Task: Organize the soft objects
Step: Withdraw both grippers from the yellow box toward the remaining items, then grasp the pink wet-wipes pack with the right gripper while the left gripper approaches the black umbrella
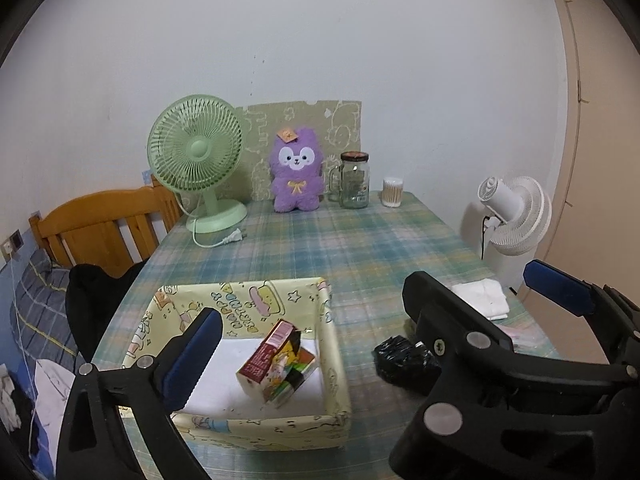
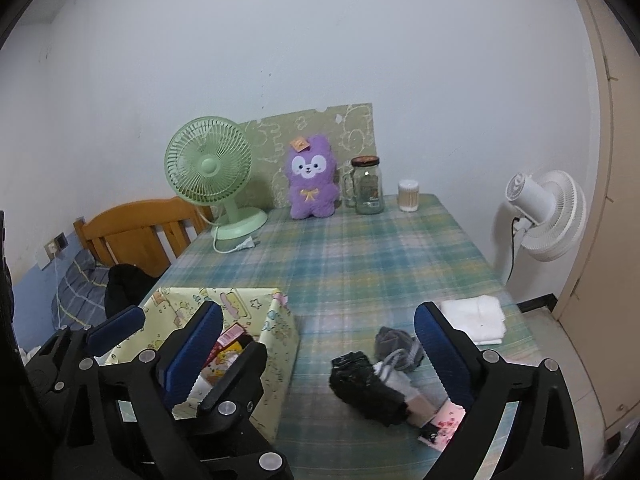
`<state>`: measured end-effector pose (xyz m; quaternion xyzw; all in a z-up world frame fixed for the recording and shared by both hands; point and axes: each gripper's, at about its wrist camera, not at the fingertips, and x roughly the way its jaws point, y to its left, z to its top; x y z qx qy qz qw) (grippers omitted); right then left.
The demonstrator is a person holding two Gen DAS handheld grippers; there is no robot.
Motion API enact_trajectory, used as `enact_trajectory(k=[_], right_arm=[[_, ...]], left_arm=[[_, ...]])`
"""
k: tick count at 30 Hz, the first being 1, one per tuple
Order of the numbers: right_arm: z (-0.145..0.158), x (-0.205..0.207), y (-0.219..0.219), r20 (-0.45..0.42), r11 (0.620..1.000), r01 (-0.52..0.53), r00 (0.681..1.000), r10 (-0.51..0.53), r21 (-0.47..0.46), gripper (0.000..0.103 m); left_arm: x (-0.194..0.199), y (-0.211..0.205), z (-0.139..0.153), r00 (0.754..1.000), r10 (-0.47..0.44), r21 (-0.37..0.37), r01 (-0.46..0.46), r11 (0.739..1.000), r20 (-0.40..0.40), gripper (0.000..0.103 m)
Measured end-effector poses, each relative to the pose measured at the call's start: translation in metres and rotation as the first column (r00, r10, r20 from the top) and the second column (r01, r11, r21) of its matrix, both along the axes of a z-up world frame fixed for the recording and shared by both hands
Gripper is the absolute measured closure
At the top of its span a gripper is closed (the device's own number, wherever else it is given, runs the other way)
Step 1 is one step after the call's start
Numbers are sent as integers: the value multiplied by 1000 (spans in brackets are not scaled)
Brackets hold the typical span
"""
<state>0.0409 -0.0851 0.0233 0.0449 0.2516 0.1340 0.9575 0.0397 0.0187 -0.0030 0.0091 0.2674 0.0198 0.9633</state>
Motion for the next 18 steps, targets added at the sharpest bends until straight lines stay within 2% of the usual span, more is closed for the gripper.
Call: enact_trajectory(k=[9,18], right_arm=[[6,-10,-27,37,999,33,999,-32,-11,2],[2,-16,-53,51,998,63,997,-62,-26,2]], left_arm=[[-5,-27,3,998,-58,-20,58,998,4,0],[-6,-56,-1,996,-90,-10,90,996,7,0]])
